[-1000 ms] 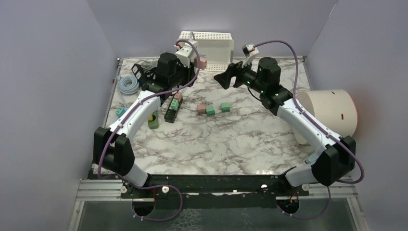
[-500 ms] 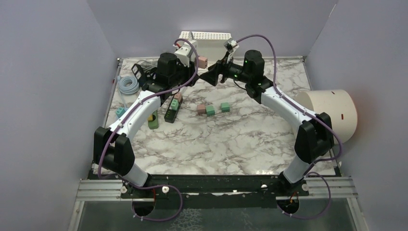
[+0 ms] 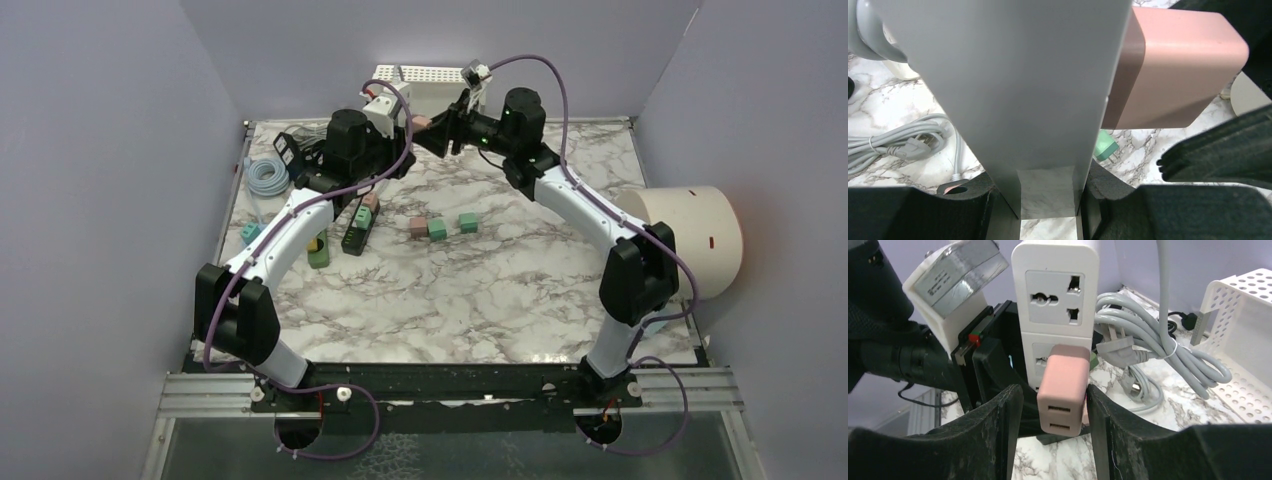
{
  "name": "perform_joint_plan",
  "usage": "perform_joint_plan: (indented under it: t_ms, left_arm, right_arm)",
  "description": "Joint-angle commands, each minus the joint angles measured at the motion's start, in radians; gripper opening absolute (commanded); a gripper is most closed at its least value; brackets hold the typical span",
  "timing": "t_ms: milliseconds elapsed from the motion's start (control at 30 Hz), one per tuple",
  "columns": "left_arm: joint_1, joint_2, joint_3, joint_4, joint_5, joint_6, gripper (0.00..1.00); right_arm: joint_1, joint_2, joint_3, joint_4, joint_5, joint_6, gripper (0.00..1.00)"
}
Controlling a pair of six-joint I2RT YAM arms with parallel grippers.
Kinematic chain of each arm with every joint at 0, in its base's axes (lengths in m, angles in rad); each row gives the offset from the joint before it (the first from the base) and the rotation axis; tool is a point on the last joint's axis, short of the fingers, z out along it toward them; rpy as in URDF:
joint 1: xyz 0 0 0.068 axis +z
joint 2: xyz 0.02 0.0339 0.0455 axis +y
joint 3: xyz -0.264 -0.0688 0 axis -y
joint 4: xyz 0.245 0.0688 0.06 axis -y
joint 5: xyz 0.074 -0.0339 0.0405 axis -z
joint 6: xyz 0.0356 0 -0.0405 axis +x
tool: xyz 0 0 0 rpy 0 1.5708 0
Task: Pull the plug off the socket
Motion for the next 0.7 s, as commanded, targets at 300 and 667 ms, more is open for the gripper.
perform_joint_plan:
  t_ms: [300,667]
  left_arm:
    - [0.037,0.015,0.018,0.083,-0.112,-0.026,0.00]
    - [0.266,0.095,0.017,0.125,-0.190,-0.172,0.00]
  right_arm:
    - [-0.001,0.052,0.184,-0.215,-0.030,-0.074,0.01]
    - [-0.007,-0.151,0.129,-0.271,-0.051,-0.076,0.01]
